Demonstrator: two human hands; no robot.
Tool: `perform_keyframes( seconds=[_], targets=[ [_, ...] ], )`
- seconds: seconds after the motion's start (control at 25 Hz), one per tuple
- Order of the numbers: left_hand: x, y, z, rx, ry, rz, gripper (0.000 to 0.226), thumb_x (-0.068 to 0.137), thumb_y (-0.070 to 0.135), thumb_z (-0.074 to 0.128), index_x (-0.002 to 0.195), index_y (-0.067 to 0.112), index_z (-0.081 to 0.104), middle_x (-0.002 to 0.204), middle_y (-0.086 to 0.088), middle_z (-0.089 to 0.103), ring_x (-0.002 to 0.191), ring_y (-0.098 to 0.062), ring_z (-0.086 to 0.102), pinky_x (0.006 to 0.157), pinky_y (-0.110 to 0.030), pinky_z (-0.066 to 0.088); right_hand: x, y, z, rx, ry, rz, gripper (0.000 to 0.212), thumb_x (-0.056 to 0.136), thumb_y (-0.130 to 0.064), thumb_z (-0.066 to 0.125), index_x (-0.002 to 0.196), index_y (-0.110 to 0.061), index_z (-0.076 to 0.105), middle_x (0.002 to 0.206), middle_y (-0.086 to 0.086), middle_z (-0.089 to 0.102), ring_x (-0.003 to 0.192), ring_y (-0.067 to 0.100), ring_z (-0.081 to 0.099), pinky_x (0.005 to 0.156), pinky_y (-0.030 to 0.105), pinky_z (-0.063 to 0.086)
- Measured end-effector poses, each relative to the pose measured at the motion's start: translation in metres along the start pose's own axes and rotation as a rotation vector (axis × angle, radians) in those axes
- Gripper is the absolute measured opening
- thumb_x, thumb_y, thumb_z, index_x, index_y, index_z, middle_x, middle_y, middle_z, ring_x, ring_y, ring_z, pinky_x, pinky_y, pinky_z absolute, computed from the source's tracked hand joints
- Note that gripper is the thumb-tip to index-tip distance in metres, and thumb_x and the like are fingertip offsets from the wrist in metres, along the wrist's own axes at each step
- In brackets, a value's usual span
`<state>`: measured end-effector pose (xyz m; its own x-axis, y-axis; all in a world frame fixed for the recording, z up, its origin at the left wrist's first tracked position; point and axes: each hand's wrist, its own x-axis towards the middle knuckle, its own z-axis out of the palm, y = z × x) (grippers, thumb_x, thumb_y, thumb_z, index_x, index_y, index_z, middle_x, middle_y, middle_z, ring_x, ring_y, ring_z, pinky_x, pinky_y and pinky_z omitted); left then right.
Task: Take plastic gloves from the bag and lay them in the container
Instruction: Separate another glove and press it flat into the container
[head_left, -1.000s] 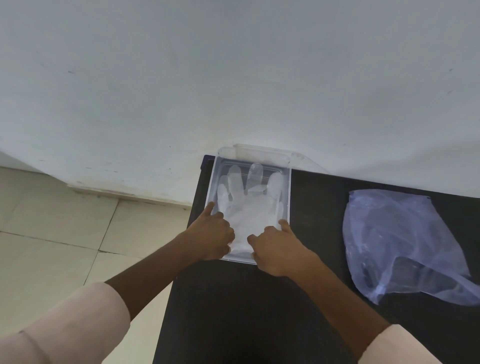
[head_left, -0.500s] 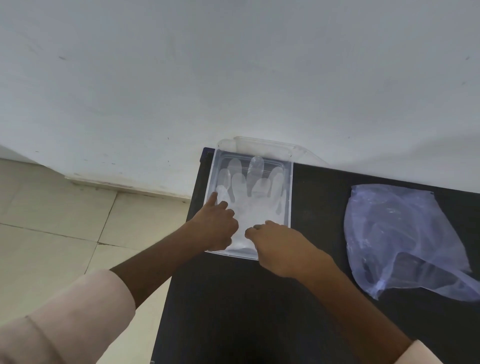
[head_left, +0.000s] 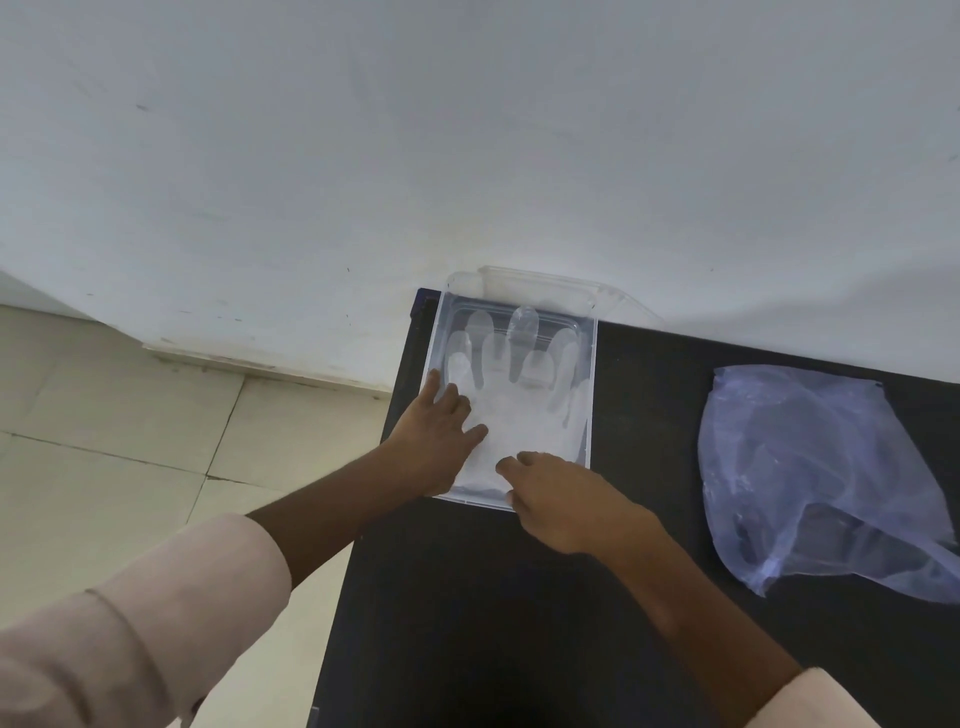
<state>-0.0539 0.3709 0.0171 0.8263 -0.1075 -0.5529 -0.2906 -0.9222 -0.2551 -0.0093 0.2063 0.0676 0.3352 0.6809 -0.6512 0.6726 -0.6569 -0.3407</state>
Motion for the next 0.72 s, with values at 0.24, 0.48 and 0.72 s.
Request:
perform_keyframes(
  seconds=[0.24, 0.48, 0.72],
  targets=[
    [0.002, 0.002, -0.006, 0.133, -0.072, -0.092, 0.069, 0.094, 0.049, 0.044, 0.151, 0.017, 0.022, 0.160, -0.019, 0.008, 0.147, -0.040, 0.001, 0.115, -0.061, -0.005, 0.004, 0.001, 0.002, 0.051, -0.012, -0.004, 0.041, 0.102, -0.031, 0.037, 0.139, -0.015, 0.038, 0.125, 0.011, 0.055, 0.113, 0.028, 0.055, 0.097, 0.043, 0.048],
    [0.002, -0.002, -0.006, 0.221, -0.097, -0.123, 0.067, 0.096, 0.050, 0.040, 0.151, 0.016, 0.025, 0.161, -0.018, 0.003, 0.147, -0.039, -0.004, 0.115, -0.060, -0.006, 0.004, -0.004, -0.003, 0.009, -0.100, 0.001, 0.051, 0.100, -0.047, 0.032, 0.141, -0.017, 0.035, 0.135, 0.010, 0.052, 0.123, 0.029, 0.050, 0.104, 0.047, 0.041],
    [0.001, -0.005, -0.007, 0.183, -0.089, -0.104, 0.066, 0.095, 0.051, 0.041, 0.149, 0.015, 0.028, 0.161, -0.018, 0.002, 0.147, -0.039, -0.005, 0.114, -0.060, -0.011, -0.007, -0.008, -0.012, -0.236, -0.124, 0.058, 0.057, 0.098, -0.055, 0.030, 0.145, -0.023, 0.032, 0.156, 0.008, 0.033, 0.146, 0.033, 0.023, 0.118, 0.058, 0.011]
  ],
)
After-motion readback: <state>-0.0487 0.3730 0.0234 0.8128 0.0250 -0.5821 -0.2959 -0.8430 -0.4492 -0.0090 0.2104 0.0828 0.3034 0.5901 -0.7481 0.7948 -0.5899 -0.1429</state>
